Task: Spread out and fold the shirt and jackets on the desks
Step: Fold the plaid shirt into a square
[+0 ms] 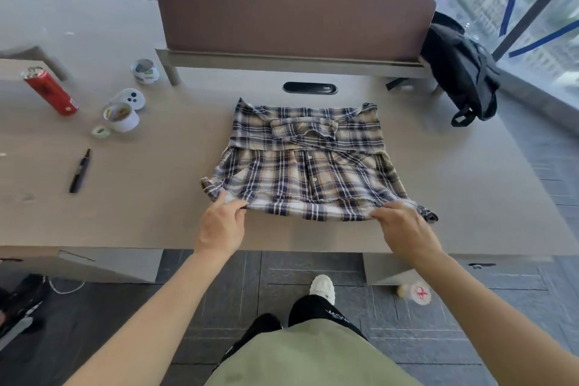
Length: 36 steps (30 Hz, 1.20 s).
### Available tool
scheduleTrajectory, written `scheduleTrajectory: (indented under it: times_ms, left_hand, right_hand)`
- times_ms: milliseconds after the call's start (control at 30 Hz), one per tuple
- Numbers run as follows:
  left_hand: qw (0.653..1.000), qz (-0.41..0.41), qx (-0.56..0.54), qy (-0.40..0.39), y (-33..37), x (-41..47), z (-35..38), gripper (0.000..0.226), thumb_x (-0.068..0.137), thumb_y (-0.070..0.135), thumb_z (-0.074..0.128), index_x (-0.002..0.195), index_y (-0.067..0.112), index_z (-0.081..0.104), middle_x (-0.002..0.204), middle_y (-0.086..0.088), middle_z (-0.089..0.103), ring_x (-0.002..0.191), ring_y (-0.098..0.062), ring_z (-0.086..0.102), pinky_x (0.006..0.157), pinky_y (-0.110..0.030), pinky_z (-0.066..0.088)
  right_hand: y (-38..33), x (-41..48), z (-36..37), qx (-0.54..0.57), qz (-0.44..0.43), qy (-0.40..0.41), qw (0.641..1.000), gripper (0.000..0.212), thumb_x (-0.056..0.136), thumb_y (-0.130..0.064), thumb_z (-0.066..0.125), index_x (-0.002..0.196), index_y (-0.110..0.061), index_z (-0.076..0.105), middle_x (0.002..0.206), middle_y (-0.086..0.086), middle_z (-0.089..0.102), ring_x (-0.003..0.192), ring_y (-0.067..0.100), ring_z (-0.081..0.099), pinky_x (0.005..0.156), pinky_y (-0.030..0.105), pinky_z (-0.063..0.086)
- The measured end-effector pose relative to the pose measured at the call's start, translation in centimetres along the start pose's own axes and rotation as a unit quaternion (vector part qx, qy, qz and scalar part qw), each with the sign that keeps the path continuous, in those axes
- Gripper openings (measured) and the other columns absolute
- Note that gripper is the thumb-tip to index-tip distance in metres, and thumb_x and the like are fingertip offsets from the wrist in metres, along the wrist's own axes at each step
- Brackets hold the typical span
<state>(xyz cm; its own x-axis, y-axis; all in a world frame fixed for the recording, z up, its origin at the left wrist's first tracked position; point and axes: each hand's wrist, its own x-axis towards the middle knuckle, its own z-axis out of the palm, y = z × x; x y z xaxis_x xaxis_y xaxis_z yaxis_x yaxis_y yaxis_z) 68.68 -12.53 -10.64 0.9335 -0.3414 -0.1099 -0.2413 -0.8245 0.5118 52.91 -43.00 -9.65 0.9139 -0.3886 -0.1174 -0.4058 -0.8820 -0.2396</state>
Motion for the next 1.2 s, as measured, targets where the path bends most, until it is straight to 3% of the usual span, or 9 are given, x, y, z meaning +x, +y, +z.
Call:
scheduleTrajectory:
  times_ms: [133, 367, 500, 733, 833, 967, 1033, 1100, 1200]
  left_hand:
    - [0.998, 0.001, 0.029, -0.053, 0.0, -1.3, -2.6, 0.028, 0.102, 0.019, 0.053, 0.125, 0.017, 0.068, 0.15, -0.025, 0.042, 0.125, -0.042, 0.055, 0.1, -0.042, 0.045]
    - [0.995, -0.005, 0.056, -0.081, 1.5, 1.2, -6.6, 0.026, 0.102, 0.03, 0.053, 0.122, 0.028, 0.068, 0.125, -0.005, 0.065, 0.103, -0.026, 0.061, 0.074, -0.029, 0.043]
    - [0.993, 0.002, 0.081, -0.087, 3.4, 5.0, -7.1, 0.025, 0.101, 0.028, 0.054, 0.119, 0.026, 0.07, 0.119, -0.005, 0.068, 0.1, -0.027, 0.061, 0.077, -0.032, 0.046]
    - [0.976, -0.002, 0.164, -0.144, 6.4, 15.8, -5.6, 0.028, 0.1, 0.027, 0.053, 0.123, 0.025, 0.069, 0.127, -0.005, 0.067, 0.117, -0.03, 0.06, 0.095, -0.032, 0.047]
    - [0.958, -0.002, 0.211, -0.195, 7.6, 22.0, -4.3, 0.024, 0.1, 0.022, 0.05, 0.11, 0.023, 0.071, 0.114, -0.004, 0.07, 0.103, -0.027, 0.063, 0.085, -0.032, 0.049]
    - [0.94, -0.026, 0.247, -0.234, 8.2, 30.3, -1.2, 0.024, 0.096, 0.013, 0.047, 0.078, 0.015, 0.062, 0.079, -0.003, 0.062, 0.072, -0.021, 0.055, 0.065, -0.029, 0.043]
    - [0.929, -0.038, 0.27, -0.251, 8.3, 34.2, 1.0, 0.022, 0.096, 0.012, 0.046, 0.082, 0.011, 0.063, 0.079, -0.006, 0.06, 0.074, -0.023, 0.058, 0.063, -0.03, 0.044]
    - [0.922, -0.056, 0.282, -0.26, 7.9, 37.2, 3.3, 0.021, 0.094, 0.011, 0.044, 0.091, 0.006, 0.064, 0.081, -0.007, 0.06, 0.073, -0.023, 0.059, 0.059, -0.029, 0.043]
    - [0.937, -0.09, 0.256, -0.219, 5.7, 39.7, 6.5, 0.019, 0.093, 0.015, 0.049, 0.093, 0.006, 0.066, 0.09, -0.011, 0.063, 0.079, -0.026, 0.059, 0.063, -0.032, 0.048]
  right_hand:
    - [-0.9, -0.5, -3.8, -0.002, 0.001, -0.047, 0.999, 0.031, 0.101, -0.011, 0.05, 0.11, -0.025, 0.076, 0.1, 0.001, 0.069, 0.08, 0.018, 0.06, 0.071, 0.027, 0.049]
    - [-2.5, 3.2, -9.0, -0.034, 0.022, -0.152, 0.988, 0.026, 0.102, -0.017, 0.052, 0.112, -0.024, 0.074, 0.11, 0.005, 0.068, 0.088, 0.023, 0.063, 0.077, 0.031, 0.051]
    - [-3.0, 6.4, -10.8, -0.083, 0.021, -0.169, 0.982, 0.032, 0.099, -0.011, 0.049, 0.111, -0.027, 0.074, 0.113, 0.003, 0.069, 0.086, 0.02, 0.064, 0.073, 0.028, 0.05]
    - [-1.1, 16.6, -12.0, -0.112, 0.019, -0.25, 0.962, 0.026, 0.098, -0.023, 0.058, 0.12, -0.029, 0.07, 0.121, -0.004, 0.067, 0.106, 0.021, 0.062, 0.093, 0.032, 0.051]
    - [0.2, 23.4, -11.7, -0.111, 0.011, -0.321, 0.941, 0.024, 0.098, -0.019, 0.059, 0.119, -0.023, 0.071, 0.114, -0.001, 0.068, 0.094, 0.02, 0.069, 0.084, 0.032, 0.058]
    - [1.6, 32.8, -10.7, -0.053, 0.064, -0.38, 0.921, 0.017, 0.097, -0.009, 0.06, 0.086, -0.02, 0.068, 0.094, 0.008, 0.067, 0.07, 0.021, 0.072, 0.059, 0.028, 0.059]
    - [2.0, 37.2, -9.1, -0.047, 0.084, -0.395, 0.914, 0.005, 0.097, -0.007, 0.06, 0.099, -0.01, 0.065, 0.093, 0.01, 0.063, 0.074, 0.026, 0.074, 0.065, 0.034, 0.063]
    - [2.3, 41.0, -6.8, -0.05, 0.081, -0.398, 0.912, 0.02, 0.096, -0.007, 0.061, 0.116, -0.005, 0.059, 0.1, 0.015, 0.061, 0.079, 0.029, 0.074, 0.07, 0.039, 0.063]
    - [2.3, 44.2, -2.9, -0.087, 0.031, -0.368, 0.925, 0.017, 0.097, -0.007, 0.054, 0.111, 0.0, 0.057, 0.089, 0.008, 0.059, 0.068, 0.021, 0.062, 0.057, 0.029, 0.055]
